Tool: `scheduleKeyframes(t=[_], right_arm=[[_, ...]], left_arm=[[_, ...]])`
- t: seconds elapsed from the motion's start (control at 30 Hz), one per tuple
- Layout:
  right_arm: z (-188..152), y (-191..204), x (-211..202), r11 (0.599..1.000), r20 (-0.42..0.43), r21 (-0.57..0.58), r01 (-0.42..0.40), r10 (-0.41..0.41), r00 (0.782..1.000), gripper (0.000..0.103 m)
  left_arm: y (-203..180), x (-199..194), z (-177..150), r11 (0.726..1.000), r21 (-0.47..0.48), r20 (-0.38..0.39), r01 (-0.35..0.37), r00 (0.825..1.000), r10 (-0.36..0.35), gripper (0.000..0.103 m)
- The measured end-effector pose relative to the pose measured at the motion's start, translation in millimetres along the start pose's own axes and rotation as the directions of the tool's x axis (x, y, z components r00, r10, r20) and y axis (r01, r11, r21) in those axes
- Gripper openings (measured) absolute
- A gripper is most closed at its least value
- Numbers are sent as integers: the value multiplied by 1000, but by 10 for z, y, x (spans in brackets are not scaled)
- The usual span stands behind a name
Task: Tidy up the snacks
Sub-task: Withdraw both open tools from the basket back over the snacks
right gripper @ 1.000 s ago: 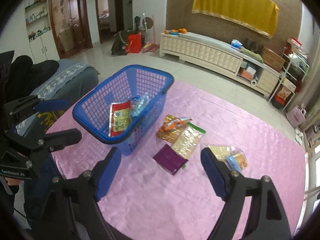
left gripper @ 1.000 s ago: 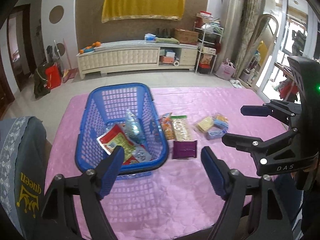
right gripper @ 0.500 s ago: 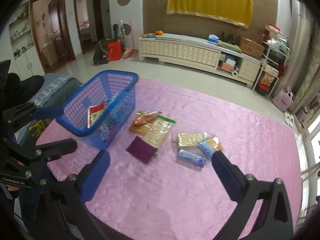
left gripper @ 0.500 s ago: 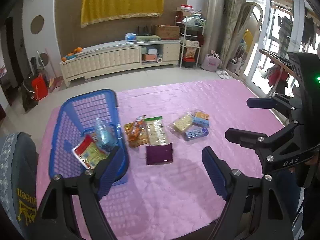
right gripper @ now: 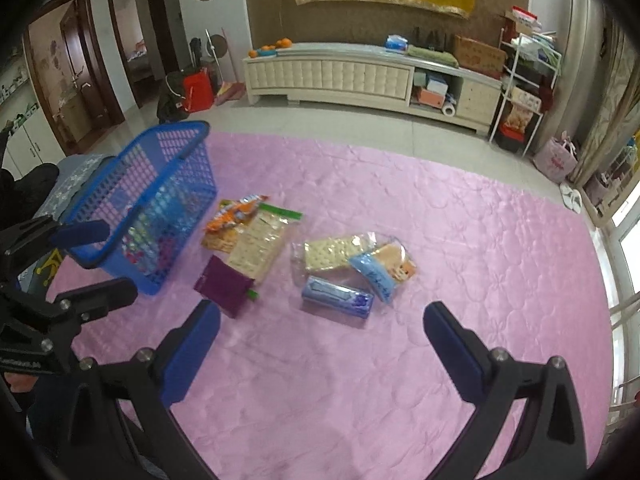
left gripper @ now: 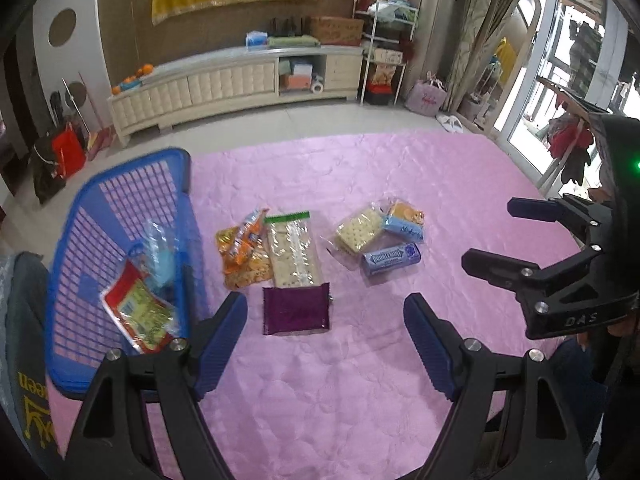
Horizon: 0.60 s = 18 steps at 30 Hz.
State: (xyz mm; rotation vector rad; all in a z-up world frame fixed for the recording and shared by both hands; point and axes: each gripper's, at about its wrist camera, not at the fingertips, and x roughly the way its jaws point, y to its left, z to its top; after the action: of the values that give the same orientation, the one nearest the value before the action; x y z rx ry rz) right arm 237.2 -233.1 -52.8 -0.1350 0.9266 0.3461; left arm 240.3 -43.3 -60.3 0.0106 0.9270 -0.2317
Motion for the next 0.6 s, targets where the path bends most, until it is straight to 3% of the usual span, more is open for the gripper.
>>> scheduleKeyframes(t=[0.27,0.37,0.6], right_arm=[[-81,-207,432,1000,-45,2,-15,15,999,103],[-116,-270,560,999,-49,24,-22,23,999,103],[-217,-390,754,996,-18,80,-27,29,999,103]], left_arm=[[84,596,-32,995,-98,-114,1,993,-12,79],[-51,687,-23,999,-26,-103,-20,994,18,79],[-101,979,-70,1000,1,-175,-10,985,10,79]])
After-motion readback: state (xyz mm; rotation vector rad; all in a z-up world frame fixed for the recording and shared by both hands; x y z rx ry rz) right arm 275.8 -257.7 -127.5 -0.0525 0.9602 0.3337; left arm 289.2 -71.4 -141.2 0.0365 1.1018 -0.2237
